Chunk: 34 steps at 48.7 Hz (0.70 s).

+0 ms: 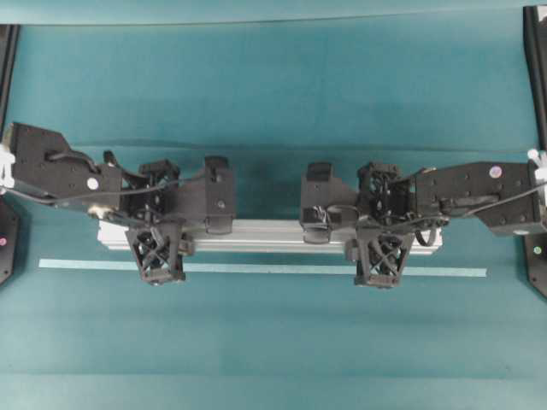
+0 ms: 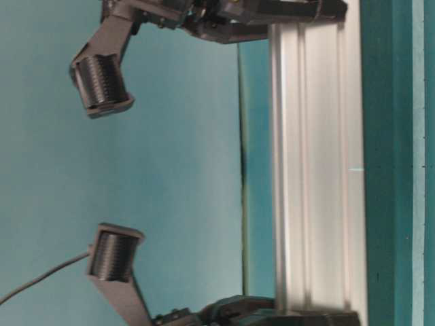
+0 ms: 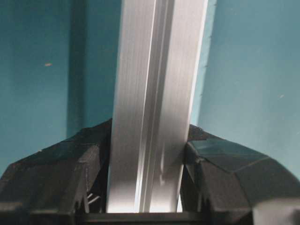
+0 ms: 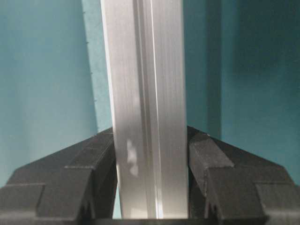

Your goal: Lift the metal rail with both hands.

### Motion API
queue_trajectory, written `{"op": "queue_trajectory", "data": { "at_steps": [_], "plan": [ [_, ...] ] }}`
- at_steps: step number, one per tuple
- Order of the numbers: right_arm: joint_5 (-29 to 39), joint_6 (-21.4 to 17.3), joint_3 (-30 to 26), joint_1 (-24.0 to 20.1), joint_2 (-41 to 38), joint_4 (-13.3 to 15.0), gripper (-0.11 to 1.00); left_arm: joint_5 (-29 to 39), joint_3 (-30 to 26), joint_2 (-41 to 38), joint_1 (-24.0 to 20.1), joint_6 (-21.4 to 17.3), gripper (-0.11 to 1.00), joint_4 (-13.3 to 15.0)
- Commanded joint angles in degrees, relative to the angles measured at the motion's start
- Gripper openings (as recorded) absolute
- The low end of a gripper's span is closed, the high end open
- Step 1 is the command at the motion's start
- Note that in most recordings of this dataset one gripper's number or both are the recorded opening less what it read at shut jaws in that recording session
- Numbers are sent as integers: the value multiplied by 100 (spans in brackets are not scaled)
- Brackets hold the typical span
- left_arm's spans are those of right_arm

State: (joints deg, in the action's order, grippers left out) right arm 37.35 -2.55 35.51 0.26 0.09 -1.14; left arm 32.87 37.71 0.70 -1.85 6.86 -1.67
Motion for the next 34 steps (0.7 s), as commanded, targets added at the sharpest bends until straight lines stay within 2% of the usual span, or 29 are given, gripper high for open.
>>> {"op": "queue_trajectory", "data": {
  "at_steps": [1,9,34],
  "plan": [
    [-53,-53,26,-114,-53,-70,39,-79,-53,-62,9,255,36,18],
    [-141,-44,26,-185,-167,-149,39,-167,-149,-255,105,255,36,18],
    [-352,-44,26,-202,-369,-149,38,-220,-70,-396,88,176,36,18]
  ]
}}
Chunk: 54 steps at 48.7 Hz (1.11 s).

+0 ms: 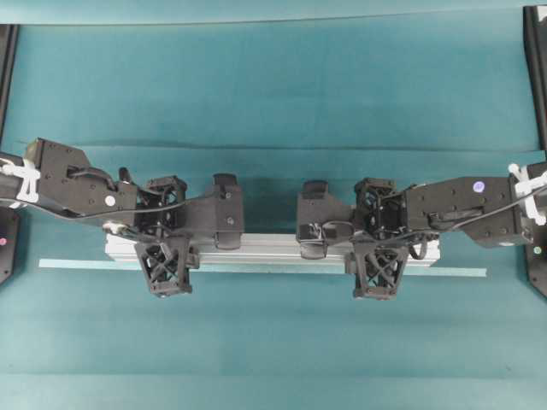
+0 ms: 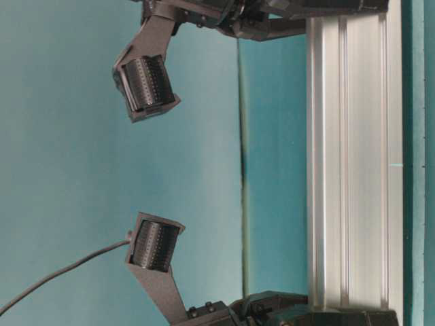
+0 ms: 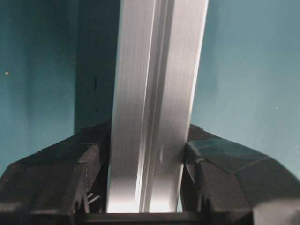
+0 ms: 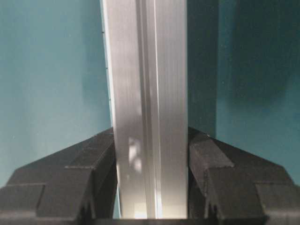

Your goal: Lift the metal rail with both hands.

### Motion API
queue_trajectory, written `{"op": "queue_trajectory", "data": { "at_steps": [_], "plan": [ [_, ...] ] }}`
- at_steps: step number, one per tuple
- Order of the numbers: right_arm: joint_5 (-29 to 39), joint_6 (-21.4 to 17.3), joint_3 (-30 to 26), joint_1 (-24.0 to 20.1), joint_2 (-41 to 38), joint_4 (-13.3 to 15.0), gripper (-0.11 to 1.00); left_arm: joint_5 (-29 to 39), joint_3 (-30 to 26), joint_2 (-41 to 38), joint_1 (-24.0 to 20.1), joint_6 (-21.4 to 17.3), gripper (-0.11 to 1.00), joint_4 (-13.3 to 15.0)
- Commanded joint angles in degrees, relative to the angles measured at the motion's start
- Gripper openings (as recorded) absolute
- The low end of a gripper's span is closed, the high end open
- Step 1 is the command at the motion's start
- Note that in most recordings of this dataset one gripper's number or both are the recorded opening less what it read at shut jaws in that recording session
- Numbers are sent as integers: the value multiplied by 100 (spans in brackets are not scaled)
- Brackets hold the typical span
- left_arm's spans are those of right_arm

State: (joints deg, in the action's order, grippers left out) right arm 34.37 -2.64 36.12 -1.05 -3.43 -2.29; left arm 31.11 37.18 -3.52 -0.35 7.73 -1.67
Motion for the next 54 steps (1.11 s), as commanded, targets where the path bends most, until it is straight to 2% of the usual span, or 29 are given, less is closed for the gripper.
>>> {"op": "queue_trajectory", "data": {
  "at_steps": [1,54],
  "plan": [
    [-62,-35,-35,-70,-26,-26,38,-53,-9,26,-70,88,36,18],
    [-264,-9,158,105,-158,-26,39,-510,123,-53,-53,44,36,18]
  ]
}}
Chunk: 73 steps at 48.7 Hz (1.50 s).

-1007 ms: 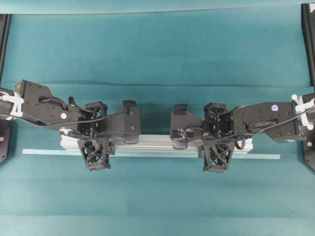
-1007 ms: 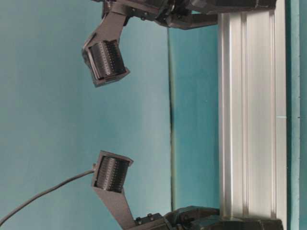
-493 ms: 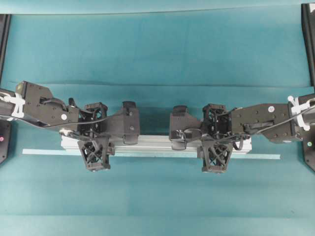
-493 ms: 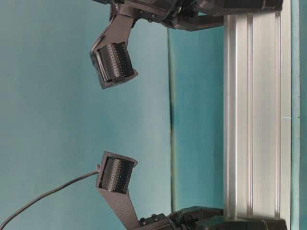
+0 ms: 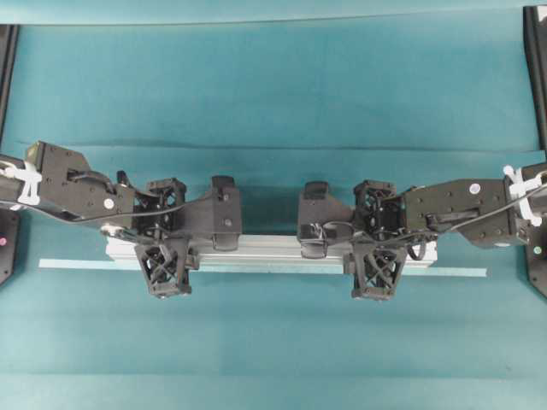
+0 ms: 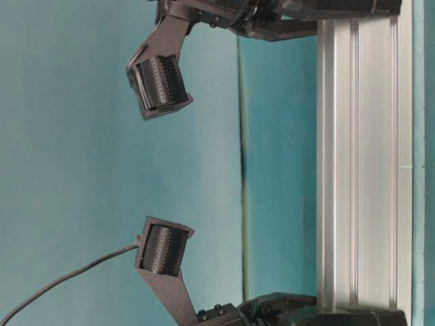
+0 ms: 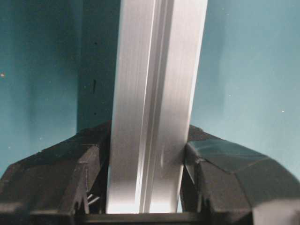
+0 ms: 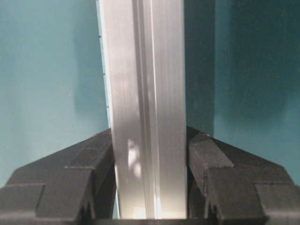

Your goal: Lift the metal rail with both hands.

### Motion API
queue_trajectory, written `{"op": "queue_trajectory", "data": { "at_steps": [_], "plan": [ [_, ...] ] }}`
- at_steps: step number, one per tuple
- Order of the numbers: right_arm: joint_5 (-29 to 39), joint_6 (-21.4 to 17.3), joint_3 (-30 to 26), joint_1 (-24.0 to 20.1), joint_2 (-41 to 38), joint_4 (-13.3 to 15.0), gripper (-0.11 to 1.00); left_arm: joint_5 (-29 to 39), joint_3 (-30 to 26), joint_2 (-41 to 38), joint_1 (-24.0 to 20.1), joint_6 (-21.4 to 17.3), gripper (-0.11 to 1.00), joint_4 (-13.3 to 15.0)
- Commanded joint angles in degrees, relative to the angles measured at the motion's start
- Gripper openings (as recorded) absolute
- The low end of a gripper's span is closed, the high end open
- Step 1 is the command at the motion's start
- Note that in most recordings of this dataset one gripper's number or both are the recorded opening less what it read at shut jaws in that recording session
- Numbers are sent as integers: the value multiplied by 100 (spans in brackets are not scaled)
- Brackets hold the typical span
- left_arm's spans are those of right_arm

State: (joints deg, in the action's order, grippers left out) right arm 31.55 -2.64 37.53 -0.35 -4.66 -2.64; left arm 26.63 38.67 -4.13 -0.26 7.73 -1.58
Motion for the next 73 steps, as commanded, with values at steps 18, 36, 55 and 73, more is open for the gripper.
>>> {"op": "queue_trajectory", "data": {
  "at_steps": [18,36,55,73],
  "plan": [
    [26,-9,18,35,-35,-18,76,-158,-9,9,-53,44,36,26],
    [9,-9,-9,35,-35,-18,94,-176,123,44,-53,26,97,9],
    [0,-62,-35,62,229,-18,94,-62,141,492,-53,-246,98,9],
    [-18,-79,-35,132,1239,-18,94,413,176,1723,-53,-545,98,9]
  ]
}}
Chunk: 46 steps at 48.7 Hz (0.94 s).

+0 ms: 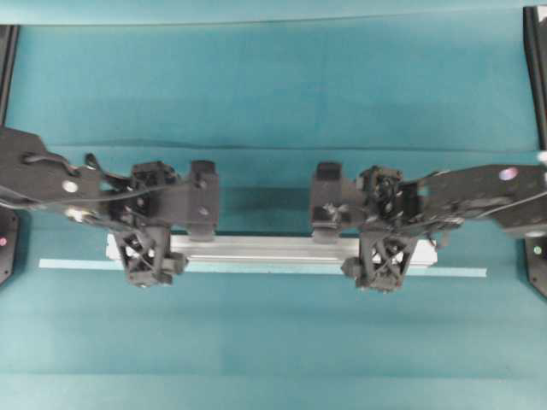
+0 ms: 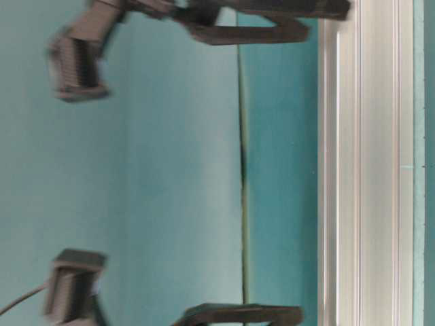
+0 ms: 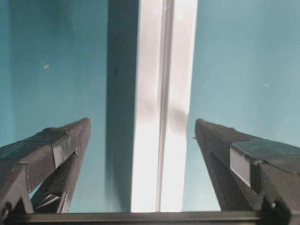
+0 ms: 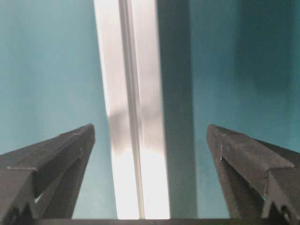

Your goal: Lift the metal rail with both hands.

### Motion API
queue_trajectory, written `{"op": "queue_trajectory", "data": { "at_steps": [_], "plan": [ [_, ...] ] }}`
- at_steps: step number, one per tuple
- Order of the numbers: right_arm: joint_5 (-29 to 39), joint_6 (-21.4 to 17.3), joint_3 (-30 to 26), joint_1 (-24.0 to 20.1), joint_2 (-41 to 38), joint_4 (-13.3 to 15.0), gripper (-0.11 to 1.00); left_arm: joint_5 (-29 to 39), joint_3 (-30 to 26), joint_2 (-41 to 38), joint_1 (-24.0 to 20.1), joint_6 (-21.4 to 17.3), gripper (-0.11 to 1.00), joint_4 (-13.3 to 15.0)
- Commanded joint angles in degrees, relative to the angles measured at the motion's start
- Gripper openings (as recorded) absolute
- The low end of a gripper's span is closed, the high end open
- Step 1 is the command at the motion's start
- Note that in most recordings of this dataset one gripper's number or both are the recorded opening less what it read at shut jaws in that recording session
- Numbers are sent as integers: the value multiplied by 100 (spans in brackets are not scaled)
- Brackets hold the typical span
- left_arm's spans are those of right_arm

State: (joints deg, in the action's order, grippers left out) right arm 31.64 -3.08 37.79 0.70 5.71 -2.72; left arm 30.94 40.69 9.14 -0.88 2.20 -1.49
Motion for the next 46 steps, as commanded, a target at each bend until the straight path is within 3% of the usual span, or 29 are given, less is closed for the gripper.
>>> {"op": "queue_trajectory", "data": {
  "at_steps": [1,17,35,46],
  "plan": [
    [-35,-44,-53,44,255,-18,94,-26,-9,475,9,9,98,0],
    [-281,-281,211,193,1327,-9,94,-360,360,1714,9,-18,98,0],
    [-1749,-290,1037,202,2769,-9,94,-396,571,2681,0,-26,98,0],
    [-2021,-290,1257,202,3410,-9,94,-422,598,3208,9,62,98,0]
  ]
}}
